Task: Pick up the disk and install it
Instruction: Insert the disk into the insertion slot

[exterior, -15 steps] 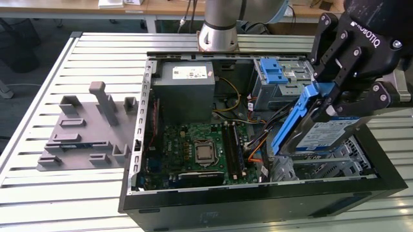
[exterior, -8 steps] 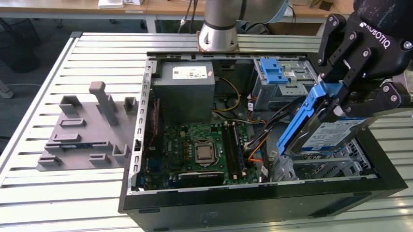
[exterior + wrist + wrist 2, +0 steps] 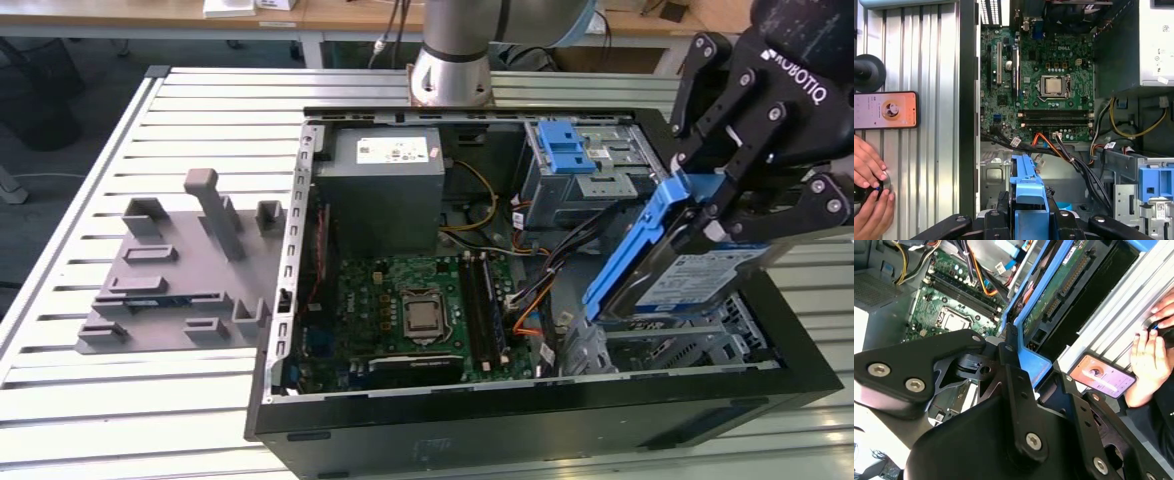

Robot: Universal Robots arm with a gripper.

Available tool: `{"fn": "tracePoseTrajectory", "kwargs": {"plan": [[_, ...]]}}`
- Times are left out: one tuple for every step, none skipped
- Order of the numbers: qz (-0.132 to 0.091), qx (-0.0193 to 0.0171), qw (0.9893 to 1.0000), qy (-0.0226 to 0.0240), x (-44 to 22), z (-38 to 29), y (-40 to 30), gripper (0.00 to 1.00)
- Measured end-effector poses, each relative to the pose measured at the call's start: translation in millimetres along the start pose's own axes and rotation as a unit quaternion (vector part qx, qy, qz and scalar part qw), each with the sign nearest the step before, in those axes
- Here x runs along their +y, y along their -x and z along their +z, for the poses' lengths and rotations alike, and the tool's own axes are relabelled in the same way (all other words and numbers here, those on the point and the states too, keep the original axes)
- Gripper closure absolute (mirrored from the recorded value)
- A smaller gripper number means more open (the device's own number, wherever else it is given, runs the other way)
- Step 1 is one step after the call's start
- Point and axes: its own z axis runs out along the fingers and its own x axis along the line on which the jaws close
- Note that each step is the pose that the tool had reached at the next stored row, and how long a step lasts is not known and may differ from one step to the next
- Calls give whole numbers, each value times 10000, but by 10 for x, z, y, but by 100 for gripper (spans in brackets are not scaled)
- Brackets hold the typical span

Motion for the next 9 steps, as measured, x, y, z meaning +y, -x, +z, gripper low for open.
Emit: {"fn": "tracePoseTrajectory", "kwargs": {"plan": [[0,0,10000,0,-16,3,0,64],[0,0,10000,0,-30,6,0,64],[0,0,10000,0,-45,9,0,64],[0,0,10000,0,-63,11,0,64],[0,0,10000,0,-78,14,0,64],[0,0,10000,0,-89,18,0,64],[0,0,10000,0,-96,22,1,64],[0,0,10000,0,-100,27,0,64],[0,0,10000,0,-104,32,0,64]]}}
